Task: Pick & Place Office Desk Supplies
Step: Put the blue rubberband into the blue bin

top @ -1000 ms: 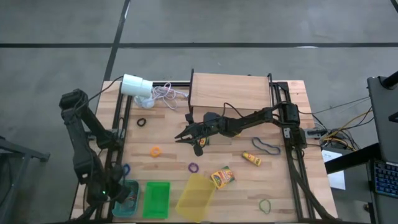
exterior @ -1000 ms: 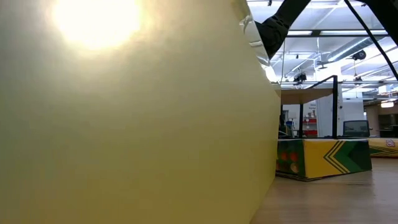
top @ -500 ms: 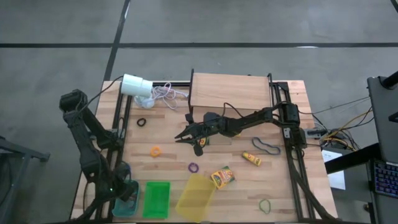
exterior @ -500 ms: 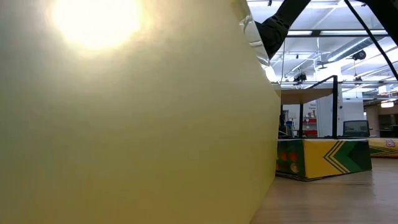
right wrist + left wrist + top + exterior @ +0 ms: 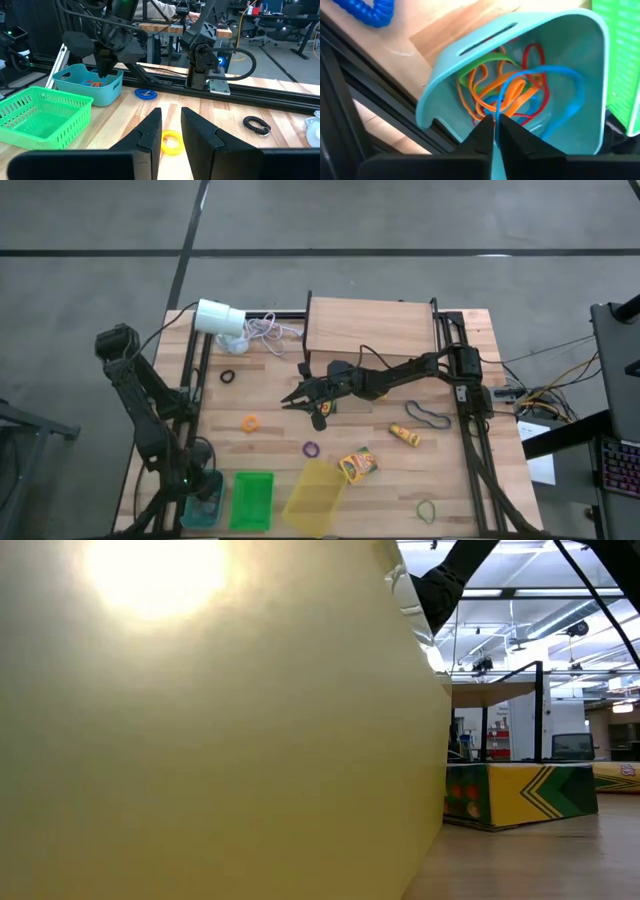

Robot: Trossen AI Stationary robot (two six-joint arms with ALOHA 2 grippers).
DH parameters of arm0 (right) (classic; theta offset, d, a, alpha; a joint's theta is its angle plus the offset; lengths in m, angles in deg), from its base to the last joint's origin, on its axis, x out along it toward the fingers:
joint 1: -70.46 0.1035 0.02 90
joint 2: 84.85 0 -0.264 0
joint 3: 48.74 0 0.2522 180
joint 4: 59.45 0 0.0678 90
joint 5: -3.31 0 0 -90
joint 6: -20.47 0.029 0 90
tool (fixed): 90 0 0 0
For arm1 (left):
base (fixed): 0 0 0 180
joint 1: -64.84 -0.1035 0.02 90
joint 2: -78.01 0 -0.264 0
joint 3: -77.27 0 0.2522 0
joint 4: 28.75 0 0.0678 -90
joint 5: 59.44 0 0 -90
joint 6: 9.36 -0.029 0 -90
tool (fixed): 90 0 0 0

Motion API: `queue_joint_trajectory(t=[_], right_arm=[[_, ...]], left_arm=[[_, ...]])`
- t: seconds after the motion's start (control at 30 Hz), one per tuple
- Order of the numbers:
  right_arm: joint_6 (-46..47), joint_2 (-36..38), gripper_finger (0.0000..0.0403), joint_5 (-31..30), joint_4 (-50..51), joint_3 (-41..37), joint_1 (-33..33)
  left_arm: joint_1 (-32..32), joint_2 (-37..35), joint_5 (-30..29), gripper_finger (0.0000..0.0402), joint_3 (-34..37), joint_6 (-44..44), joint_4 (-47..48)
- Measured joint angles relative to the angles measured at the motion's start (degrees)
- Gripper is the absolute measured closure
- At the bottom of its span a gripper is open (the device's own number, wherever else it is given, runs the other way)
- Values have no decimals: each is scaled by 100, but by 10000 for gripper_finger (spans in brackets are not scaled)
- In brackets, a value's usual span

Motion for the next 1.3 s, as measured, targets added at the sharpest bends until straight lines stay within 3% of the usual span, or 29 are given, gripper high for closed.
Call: queue_joint_trajectory(t=[0.3, 0.47, 1.03, 1.3], right_arm=[[-2, 0, 335, 0, 0, -2, 0], [-2, 0, 335, 2, 0, -1, 0], [0, 0, 335, 2, 0, 0, 0], [0, 0, 335, 0, 0, 0, -1]], left_arm=[[-11, 0, -62, 271, 0, 2, -104], [-15, 0, -78, 243, -2, 3, -131], [-107, -510, -403, 240, -187, -328, 190], [-494, -866, -1022, 240, -201, -1543, 719]])
